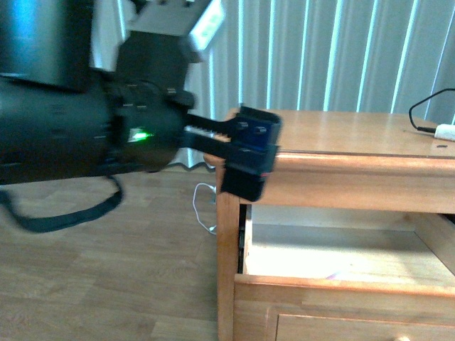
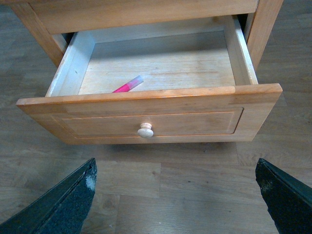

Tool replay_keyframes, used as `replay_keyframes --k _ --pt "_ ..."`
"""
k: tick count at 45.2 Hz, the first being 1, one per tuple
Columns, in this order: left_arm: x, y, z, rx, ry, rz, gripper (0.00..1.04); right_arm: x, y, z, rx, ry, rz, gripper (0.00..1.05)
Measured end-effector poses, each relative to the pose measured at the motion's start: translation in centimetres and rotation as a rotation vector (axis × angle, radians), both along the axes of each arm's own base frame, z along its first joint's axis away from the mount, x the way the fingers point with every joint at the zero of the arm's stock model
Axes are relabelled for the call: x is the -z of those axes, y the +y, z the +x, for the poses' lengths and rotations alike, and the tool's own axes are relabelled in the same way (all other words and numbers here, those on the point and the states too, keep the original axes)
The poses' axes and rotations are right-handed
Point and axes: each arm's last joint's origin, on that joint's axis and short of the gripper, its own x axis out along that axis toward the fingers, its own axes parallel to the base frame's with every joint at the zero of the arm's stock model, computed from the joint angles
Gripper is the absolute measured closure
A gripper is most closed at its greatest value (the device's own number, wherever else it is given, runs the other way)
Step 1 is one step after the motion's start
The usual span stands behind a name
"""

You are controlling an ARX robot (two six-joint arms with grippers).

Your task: Place pink marker in drawer with both arms

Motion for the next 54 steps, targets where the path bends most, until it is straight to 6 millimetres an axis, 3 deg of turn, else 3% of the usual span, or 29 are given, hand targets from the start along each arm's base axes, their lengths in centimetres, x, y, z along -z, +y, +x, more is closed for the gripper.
replay_keyframes --k 7,12,17,25,30,48,54 --pt "0.2 5.9 -6.4 -0.138 0.033 -0.062 0.06 0.0 0.0 0.0 0.000 0.000 0.000 0.09" --pt "1.1 8.3 -10.1 -0.239 0.040 -0.110 0.06 0.0 0.0 0.0 0.000 0.000 0.000 0.09" --pt "2.0 9.3 -11.4 -0.334 0.051 -0.117 0.06 0.0 0.0 0.0 0.000 0.000 0.000 0.09" --pt "2.0 9.4 -11.5 -0.342 0.046 -0.128 0.07 0.0 0.0 0.0 0.001 0.000 0.000 0.09" --pt "3.0 10.3 -12.2 -0.384 -0.105 -0.189 0.29 0.0 0.0 0.0 0.001 0.000 0.000 0.09" --pt "5.6 12.6 -14.6 -0.393 -0.124 -0.196 0.97 0.0 0.0 0.0 0.001 0.000 0.000 0.09" --pt "6.2 13.0 -15.2 -0.389 -0.122 -0.194 1.01 0.0 0.0 0.0 0.001 0.000 0.000 0.09"
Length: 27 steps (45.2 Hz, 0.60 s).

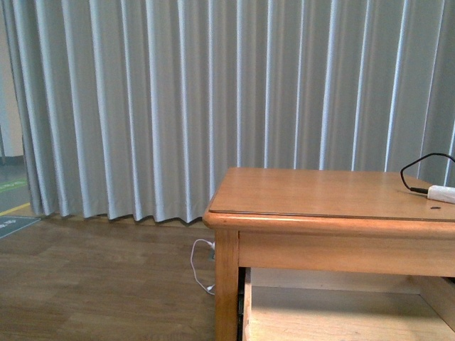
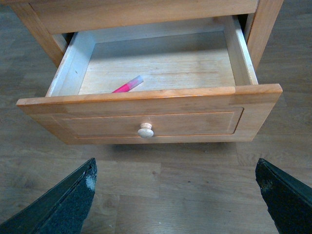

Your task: Place pink marker in drawer with both arms

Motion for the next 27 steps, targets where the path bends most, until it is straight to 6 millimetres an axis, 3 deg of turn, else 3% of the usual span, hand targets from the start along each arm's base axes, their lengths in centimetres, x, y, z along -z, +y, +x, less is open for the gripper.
replay_keyframes --k 9,27 --pt "0.6 1.2 -0.8 -0.008 -0.002 0.000 1.01 0.0 0.0 0.0 0.000 0.000 0.000 0.09" --pt "1.3 1.3 -2.0 -0.005 -0.032 0.001 1.01 0.0 0.0 0.0 0.001 0.000 -0.001 0.09"
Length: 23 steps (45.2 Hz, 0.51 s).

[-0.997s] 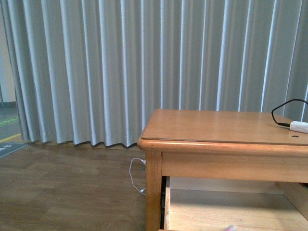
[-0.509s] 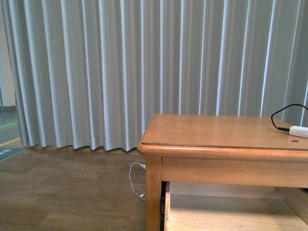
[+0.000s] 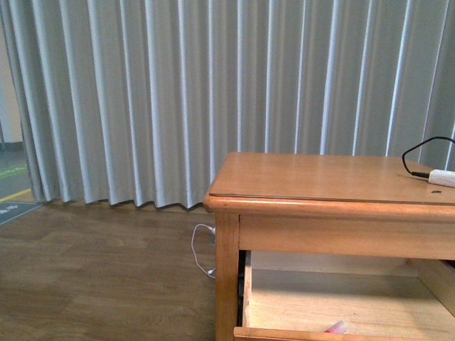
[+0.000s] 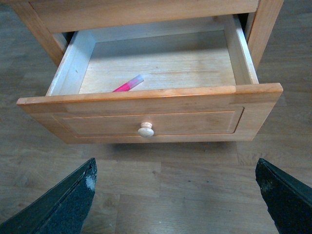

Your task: Place pink marker in drawer with both arms

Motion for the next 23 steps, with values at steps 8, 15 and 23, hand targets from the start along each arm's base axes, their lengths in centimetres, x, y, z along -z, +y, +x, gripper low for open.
replay_keyframes --k 8,15,23 --pt "0.0 0.0 -0.5 0.000 0.000 0.000 1.01 0.0 0.0 0.0 0.000 0.000 0.000 0.09" --pt "0.1 0.0 -0.8 0.000 0.001 0.000 1.01 0.0 0.0 0.0 0.000 0.000 0.000 0.09" --pt "0.5 0.0 -1.9 0.000 0.025 0.000 1.01 0.0 0.0 0.0 0.001 0.000 0.000 0.09"
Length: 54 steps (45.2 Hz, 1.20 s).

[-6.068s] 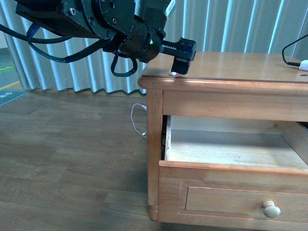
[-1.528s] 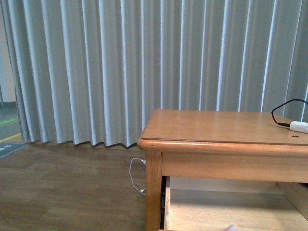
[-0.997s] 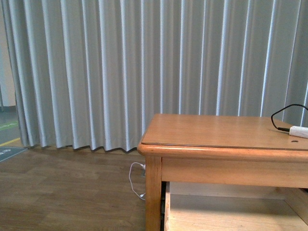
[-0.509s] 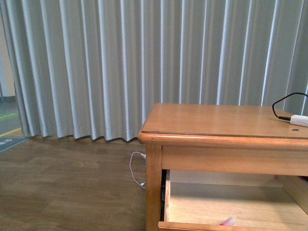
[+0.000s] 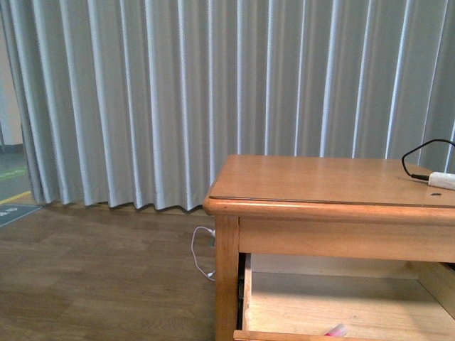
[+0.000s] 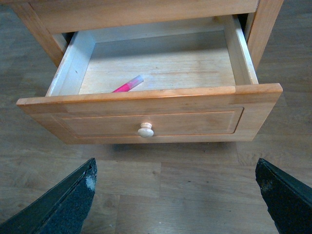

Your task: Place pink marker in drawer with both arms

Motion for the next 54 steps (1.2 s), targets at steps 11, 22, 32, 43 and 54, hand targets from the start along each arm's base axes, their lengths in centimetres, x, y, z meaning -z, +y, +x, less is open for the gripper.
replay_keyframes --k 11,22,32,43,54 --pt "-0.1 0.0 -0.2 0.000 -0.016 0.000 1.01 0.0 0.0 0.0 0.000 0.000 0.000 0.09" --pt "-0.1 0.0 -0.2 0.000 -0.016 0.000 0.97 0.0 0.0 0.0 0.008 -0.001 -0.003 0.09" --pt "-0.1 0.0 -0.2 0.000 -0.016 0.000 0.55 1.4 0.3 1.7 0.124 0.110 -0.128 0.09" --pt "-0.1 0.0 -0.2 0.000 -0.017 0.001 0.05 7.8 -0.8 7.7 0.060 0.245 -0.105 0.09" --pt "-0.1 0.0 -0.2 0.000 -0.017 0.000 0.06 11.4 -0.7 11.5 0.062 0.218 -0.111 0.09"
